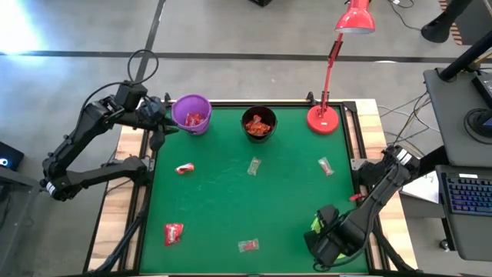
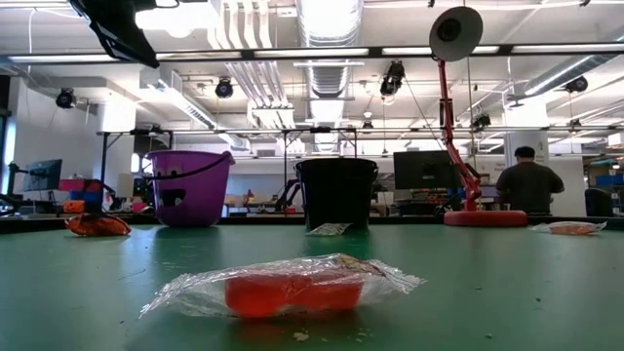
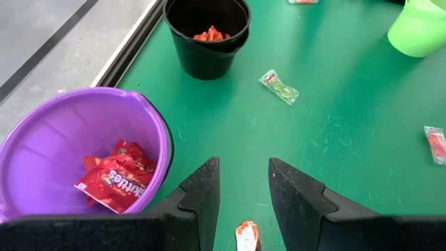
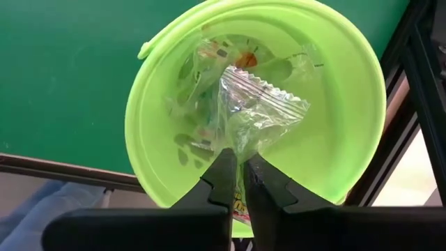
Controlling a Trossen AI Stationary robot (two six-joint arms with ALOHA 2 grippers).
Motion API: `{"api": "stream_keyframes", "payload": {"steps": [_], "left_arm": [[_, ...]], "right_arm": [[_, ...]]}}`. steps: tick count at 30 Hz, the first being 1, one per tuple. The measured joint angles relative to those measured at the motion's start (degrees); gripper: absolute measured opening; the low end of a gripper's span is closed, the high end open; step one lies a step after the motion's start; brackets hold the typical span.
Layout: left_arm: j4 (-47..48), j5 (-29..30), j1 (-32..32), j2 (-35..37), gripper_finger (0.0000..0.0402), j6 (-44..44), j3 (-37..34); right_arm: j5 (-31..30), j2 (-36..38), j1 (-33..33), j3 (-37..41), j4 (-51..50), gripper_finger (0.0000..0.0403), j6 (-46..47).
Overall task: Sort candy
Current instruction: Put the green gummy into the green bucket
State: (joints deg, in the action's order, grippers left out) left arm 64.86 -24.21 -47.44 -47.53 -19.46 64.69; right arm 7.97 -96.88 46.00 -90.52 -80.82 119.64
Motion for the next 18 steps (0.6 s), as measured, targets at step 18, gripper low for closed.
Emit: {"api": "stream_keyframes", "payload": {"steps": [18], "left_arm": [[0.31, -2.40, 0.00, -1.97, 0.0105, 3.59, 0.00]], "right_arm": [[-7.12, 1.05, -1.26, 0.07, -8.31, 0.0152, -1.03]]}}
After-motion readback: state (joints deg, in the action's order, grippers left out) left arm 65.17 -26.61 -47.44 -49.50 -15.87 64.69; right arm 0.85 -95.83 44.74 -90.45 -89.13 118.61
